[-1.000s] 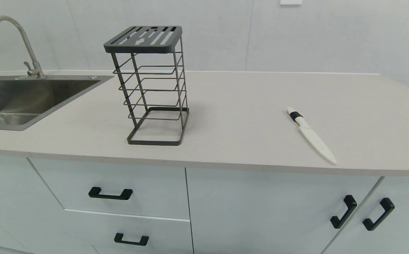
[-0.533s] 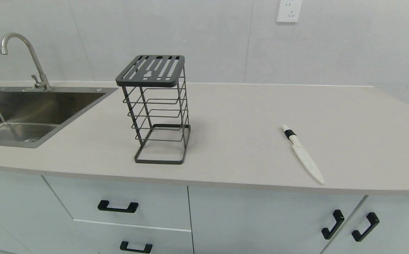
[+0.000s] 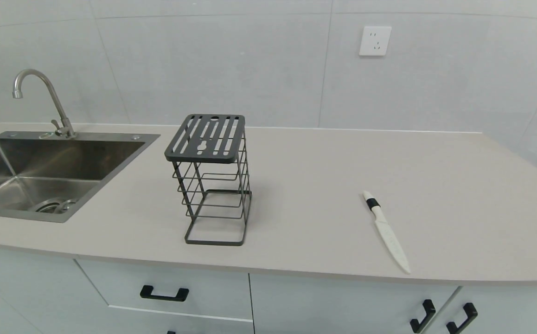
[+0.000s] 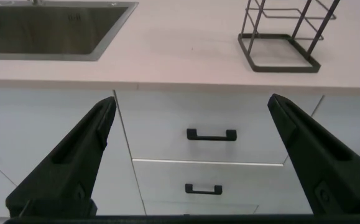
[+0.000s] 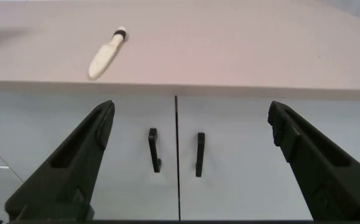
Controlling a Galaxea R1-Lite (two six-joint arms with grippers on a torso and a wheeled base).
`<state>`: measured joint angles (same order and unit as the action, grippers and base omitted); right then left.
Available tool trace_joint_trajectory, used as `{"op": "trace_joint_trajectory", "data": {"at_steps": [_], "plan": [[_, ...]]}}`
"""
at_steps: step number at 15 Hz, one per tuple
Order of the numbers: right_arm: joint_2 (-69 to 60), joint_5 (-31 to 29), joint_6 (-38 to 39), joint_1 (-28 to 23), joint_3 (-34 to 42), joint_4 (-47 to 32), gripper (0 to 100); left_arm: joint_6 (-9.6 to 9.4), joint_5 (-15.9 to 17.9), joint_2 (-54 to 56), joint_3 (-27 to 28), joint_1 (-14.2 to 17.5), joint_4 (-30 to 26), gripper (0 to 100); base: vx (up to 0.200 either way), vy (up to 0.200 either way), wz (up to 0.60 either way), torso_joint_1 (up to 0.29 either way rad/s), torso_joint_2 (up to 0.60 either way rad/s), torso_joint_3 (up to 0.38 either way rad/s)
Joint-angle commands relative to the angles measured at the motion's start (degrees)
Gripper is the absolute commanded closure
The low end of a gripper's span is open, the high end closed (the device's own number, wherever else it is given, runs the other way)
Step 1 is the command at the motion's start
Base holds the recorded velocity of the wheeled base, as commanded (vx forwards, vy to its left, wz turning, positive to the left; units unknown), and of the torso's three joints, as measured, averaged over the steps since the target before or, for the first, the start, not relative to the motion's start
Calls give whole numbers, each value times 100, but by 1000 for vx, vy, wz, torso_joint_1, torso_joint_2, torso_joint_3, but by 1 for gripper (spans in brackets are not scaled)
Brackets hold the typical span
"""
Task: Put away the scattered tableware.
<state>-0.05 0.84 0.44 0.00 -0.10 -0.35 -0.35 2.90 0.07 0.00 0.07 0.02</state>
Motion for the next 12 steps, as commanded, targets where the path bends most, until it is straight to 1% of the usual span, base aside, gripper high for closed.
{"op": "trace_joint_trajectory", "data": {"at_steps": [1,10,12], "plan": [[5,4,0,0,1,0,0,0,9,-7,0,1,-2,0,0,0,0,266,-520,-261],[5,4,0,0,1,0,0,-9,-18,-7,0,1,-2,0,0,0,0,282,-562,-283],[5,4,0,9,1,0,0,-9,-18,-7,0,1,6,0,0,0,0,173,-371,-166]]}}
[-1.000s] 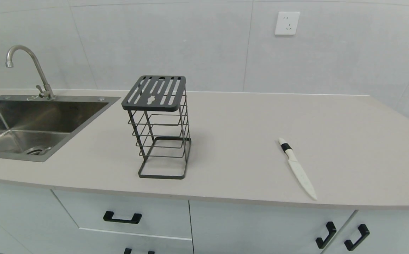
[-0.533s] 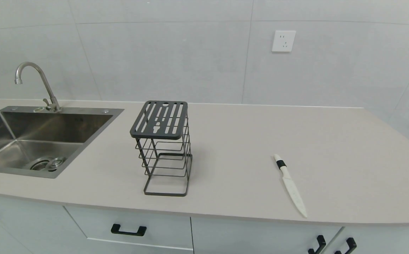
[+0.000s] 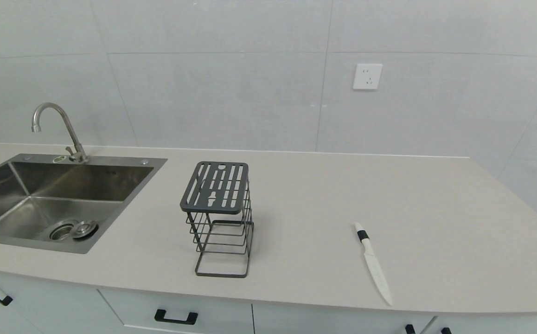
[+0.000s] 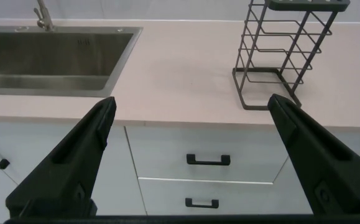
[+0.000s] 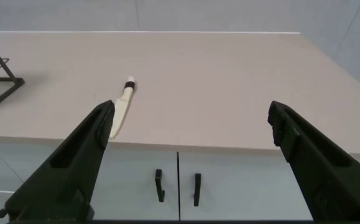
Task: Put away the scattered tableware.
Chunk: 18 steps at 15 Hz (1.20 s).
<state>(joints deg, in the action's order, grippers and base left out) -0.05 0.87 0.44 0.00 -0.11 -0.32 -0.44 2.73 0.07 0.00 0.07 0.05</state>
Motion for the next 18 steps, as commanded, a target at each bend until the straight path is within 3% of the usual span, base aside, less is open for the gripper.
{"op": "trace_joint_trajectory", "data": {"at_steps": [1,9,18], "plan": [[5,1,0,9,2,-3,0,0,-1,-7,0,1,4,0,0,0,0,36,-80,-32],[5,1,0,0,2,-3,0,9,-27,-7,0,1,4,0,0,0,0,29,-2,26],[5,1,0,0,2,-3,0,-9,-27,-7,0,1,-5,0,0,0,0,309,-60,238]]}}
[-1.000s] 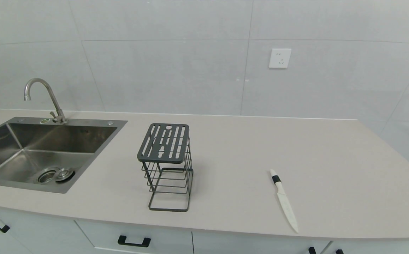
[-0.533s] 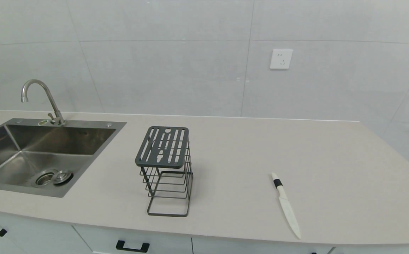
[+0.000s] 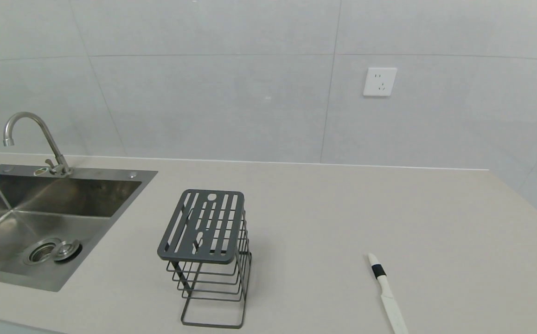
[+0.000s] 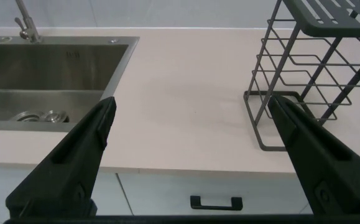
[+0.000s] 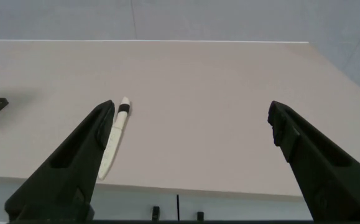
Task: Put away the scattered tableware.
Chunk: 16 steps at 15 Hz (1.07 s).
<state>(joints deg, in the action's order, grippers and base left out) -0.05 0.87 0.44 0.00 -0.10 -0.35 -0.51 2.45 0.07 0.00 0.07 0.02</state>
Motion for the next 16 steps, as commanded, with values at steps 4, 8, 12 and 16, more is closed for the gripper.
{"op": "trace_joint_trajectory", "data": {"at_steps": [4,8,12,16], "plan": [[5,1,-18,0,-8,0,0,-37,45,-7,0,1,6,0,0,0,0,98,-33,62],[5,1,18,0,1,-9,0,16,27,-7,0,1,6,0,0,0,0,0,0,0],[5,1,18,0,-8,-9,0,25,19,-7,0,1,6,0,0,0,0,0,0,0],[5,-16,97,-9,-17,888,0,42,10,-7,0,1,6,0,0,0,0,0,0,0]]}}
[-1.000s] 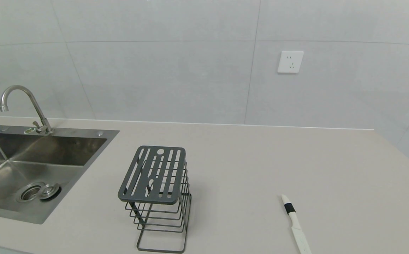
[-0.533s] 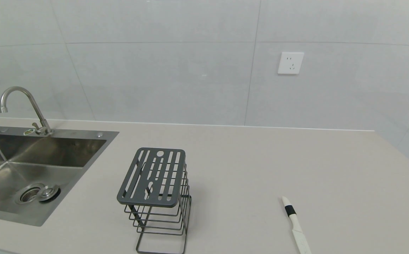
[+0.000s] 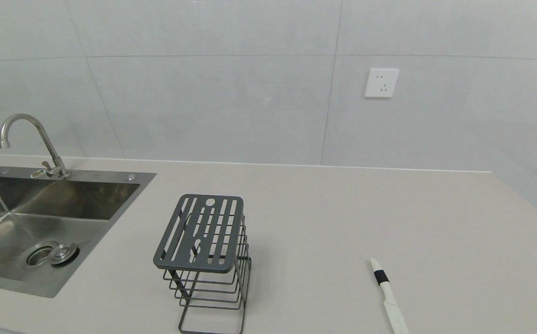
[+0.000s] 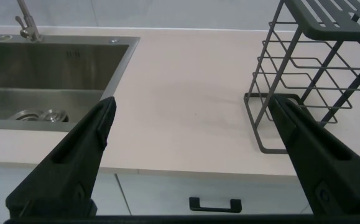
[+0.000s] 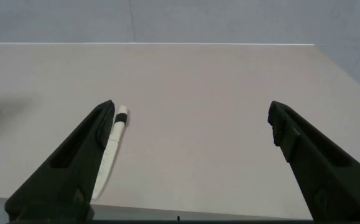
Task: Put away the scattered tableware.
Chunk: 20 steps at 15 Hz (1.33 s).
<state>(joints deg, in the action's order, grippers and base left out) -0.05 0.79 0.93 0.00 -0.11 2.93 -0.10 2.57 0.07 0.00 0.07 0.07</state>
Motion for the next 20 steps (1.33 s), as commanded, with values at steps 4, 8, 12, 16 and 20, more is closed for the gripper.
{"op": "trace_joint_trajectory", "data": {"at_steps": [4,8,12,16,20], "plan": [[102,466,162,44,-973,305,0,1,6,-7,0,1,1,0,0,0,0,0,0,0],[945,1345,189,167,-2151,-1462,0,-8,6,-7,0,1,1,0,0,0,0,0,0,0],[2281,1766,197,202,-2591,-1532,0,-8,6,-7,0,1,-7,0,0,0,0,0,0,0],[3635,1766,153,202,-3109,-1532,0,-8,6,-7,0,1,-7,0,0,0,0,0,0,0],[4443,1749,-207,343,-3100,-1734,0,-8,6,-7,0,1,-7,0,0,0,0,0,0,0]]}}
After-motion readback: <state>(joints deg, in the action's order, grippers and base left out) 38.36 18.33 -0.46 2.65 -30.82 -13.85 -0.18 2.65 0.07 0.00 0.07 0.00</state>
